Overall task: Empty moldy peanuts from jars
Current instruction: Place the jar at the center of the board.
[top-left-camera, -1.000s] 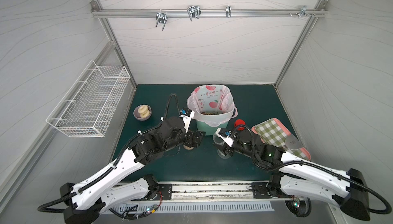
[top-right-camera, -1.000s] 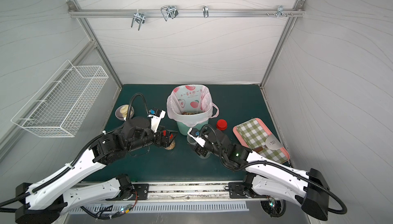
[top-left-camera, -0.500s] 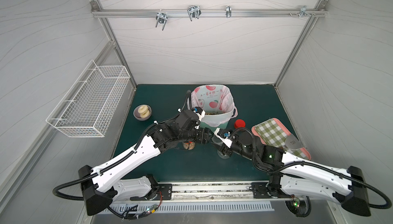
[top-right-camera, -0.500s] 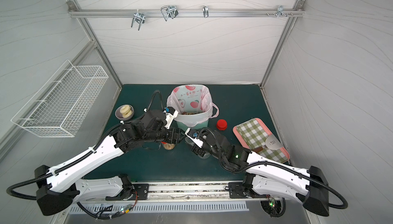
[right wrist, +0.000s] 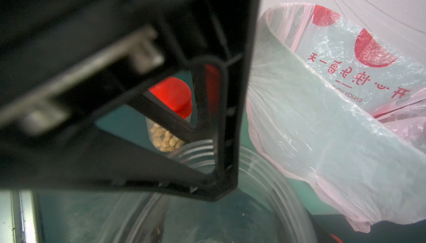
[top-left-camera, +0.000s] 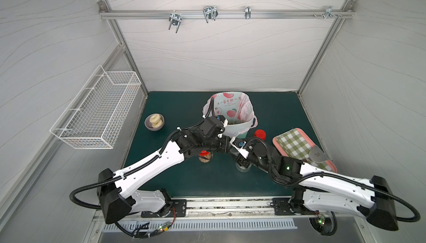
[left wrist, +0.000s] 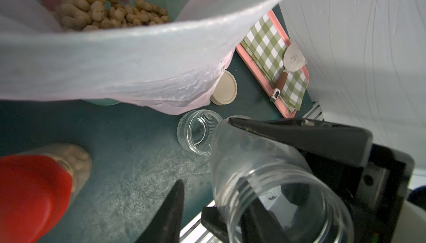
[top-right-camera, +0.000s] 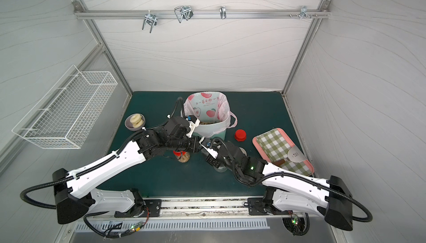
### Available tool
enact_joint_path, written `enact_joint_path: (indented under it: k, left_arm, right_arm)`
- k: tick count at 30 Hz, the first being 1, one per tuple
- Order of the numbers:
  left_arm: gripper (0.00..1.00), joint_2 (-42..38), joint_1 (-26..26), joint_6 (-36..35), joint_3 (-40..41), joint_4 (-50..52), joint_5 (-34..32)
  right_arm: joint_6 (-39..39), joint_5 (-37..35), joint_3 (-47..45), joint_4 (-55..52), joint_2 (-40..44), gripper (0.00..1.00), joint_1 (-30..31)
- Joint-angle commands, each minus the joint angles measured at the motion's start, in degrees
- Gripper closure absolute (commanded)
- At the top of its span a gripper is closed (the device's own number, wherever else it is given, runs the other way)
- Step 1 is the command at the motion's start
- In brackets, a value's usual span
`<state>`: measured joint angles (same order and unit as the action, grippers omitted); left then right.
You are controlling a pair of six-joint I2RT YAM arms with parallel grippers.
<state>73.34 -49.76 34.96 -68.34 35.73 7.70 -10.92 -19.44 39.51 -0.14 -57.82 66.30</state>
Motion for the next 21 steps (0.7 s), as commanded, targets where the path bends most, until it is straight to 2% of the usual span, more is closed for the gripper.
enact_joint_path:
  k: [1, 7, 11, 12, 13, 21]
  left_arm:
    - [0.72, 0.97, 0.27, 0.89, -2.13, -2.09, -0.82]
    - [0.98, 1.45, 0.27, 1.07, -2.04, -3.21, 0.82]
    - [1.00, 1.48, 0.26, 0.81, -1.80, -2.96, 0.49]
    - [1.00, 1.45, 0.21, 0.73, -1.80, -2.74, 0.17]
    - [1.00, 1.45, 0.27, 0.56, -1.92, -2.48, -0.14]
    - [1.00, 1.30, 0.23, -1.10, -3.41, 1.19, -4.02]
  right_arm:
    - [1.02, -1.56, 1.92, 1.74, 0.37, 0.99, 0.47]
    - [1.01, -1.65, 1.58, 2.60, 0.36, 0.86, 0.49]
    - [3.24, -2.71, 1.35, 2.28, 0.34, 0.77, 0.48]
    - [3.22, -3.02, 1.41, 1.87, 0.25, 0.06, 0.47]
    - [3.10, -3.17, 1.45, 1.64, 0.34, 0.01, 0.45]
    - [2.59, -1.23, 0.45, 1.20, 2.78, 0.01, 0.45]
